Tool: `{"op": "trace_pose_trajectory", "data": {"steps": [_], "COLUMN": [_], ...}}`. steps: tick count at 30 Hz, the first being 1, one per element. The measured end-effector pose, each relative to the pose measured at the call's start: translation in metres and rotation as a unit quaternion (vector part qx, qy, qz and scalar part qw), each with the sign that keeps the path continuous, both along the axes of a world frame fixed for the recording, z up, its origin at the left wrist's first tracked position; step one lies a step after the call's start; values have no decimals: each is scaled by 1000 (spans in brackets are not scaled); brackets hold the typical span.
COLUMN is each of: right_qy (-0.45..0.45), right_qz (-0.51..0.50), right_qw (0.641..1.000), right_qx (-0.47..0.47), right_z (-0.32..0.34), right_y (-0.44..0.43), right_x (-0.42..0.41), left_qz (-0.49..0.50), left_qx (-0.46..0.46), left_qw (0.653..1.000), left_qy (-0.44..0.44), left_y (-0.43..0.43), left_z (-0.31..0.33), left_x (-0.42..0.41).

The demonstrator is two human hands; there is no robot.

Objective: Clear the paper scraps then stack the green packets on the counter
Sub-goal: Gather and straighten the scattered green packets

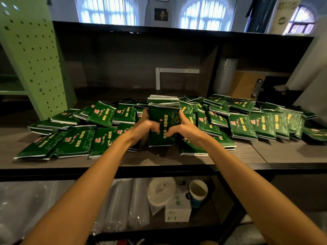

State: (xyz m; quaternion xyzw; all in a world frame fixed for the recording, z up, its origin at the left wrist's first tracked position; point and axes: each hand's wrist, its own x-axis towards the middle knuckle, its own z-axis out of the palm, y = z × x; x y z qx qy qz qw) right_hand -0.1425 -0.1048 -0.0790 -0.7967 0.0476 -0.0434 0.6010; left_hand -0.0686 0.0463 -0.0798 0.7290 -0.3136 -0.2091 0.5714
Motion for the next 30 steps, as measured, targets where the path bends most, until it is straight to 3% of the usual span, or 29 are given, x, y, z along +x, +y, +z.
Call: {"op": "trace_pose_trajectory", "data": {"steps": [7,14,19,25,30], "right_qy": [-21,53,108,190,240], "right_qz": [-68,-16,-33,45,117], "right_qw": [991,988,983,970,946], "right_qx": [115,142,145,148,182], "right_z": [15,54,93,158,174], "right_y": [-13,-7,19,68,112], "right_x": [49,85,93,80,80], "left_qz": [31,112,168,267,333], "left_qx": [-42,-17,-47,-88,-128], "left_qw": [997,981,954,905,865], "left_qy": [64,160,245,319,354], "left_y": [-19,-21,1,37,84], "left_z": [24,58,110,176,190], "left_x": [41,66,55,23,11]}}
